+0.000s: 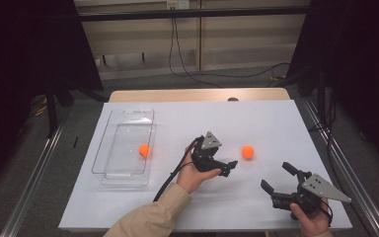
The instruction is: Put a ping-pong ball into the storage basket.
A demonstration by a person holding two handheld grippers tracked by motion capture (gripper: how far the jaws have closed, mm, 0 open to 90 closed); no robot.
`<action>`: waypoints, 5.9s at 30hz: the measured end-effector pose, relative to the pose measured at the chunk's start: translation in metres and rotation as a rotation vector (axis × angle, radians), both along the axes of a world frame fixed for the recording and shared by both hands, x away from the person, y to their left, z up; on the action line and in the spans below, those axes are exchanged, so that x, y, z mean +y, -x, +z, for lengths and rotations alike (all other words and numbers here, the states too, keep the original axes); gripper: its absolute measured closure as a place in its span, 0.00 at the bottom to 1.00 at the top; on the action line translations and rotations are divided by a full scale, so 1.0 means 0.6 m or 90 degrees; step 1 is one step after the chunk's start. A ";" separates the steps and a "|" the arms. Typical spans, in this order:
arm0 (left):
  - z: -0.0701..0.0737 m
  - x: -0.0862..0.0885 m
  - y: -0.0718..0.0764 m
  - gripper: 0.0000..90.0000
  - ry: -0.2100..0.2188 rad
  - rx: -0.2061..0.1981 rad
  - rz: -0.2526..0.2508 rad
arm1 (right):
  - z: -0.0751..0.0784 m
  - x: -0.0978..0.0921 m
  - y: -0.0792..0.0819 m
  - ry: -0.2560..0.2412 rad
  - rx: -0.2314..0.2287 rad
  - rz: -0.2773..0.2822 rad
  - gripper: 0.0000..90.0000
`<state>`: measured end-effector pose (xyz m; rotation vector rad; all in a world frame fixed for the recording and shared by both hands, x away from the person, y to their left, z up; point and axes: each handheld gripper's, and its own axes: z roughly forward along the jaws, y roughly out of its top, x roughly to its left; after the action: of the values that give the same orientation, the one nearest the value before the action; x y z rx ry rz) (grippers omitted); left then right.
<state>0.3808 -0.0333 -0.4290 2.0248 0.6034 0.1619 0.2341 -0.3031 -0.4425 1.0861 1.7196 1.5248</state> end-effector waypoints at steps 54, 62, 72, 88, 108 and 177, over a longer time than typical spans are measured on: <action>-0.019 -0.058 -0.019 0.06 0.004 0.004 -0.013 | 0.000 0.000 0.000 0.000 -0.001 0.001 0.04; -0.022 -0.067 -0.020 0.06 -0.001 0.009 -0.013 | 0.000 -0.001 0.000 0.001 -0.002 0.002 0.04; -0.023 -0.071 -0.024 0.06 -0.004 0.009 -0.012 | 0.000 -0.001 0.000 0.002 -0.002 0.003 0.04; -0.027 -0.084 -0.028 0.06 -0.011 0.007 -0.012 | 0.001 0.000 0.000 -0.002 -0.002 0.001 0.04; -0.036 -0.098 -0.035 0.07 -0.010 0.008 -0.009 | 0.001 0.000 0.000 -0.003 -0.002 0.002 0.04; -0.055 -0.146 -0.061 0.55 -0.074 0.015 -0.050 | -0.001 -0.004 -0.001 -0.002 -0.002 0.000 0.04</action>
<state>0.4177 -0.1208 -0.4619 2.1617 0.5388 0.1285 0.2346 -0.3054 -0.4428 1.0845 1.7153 1.5282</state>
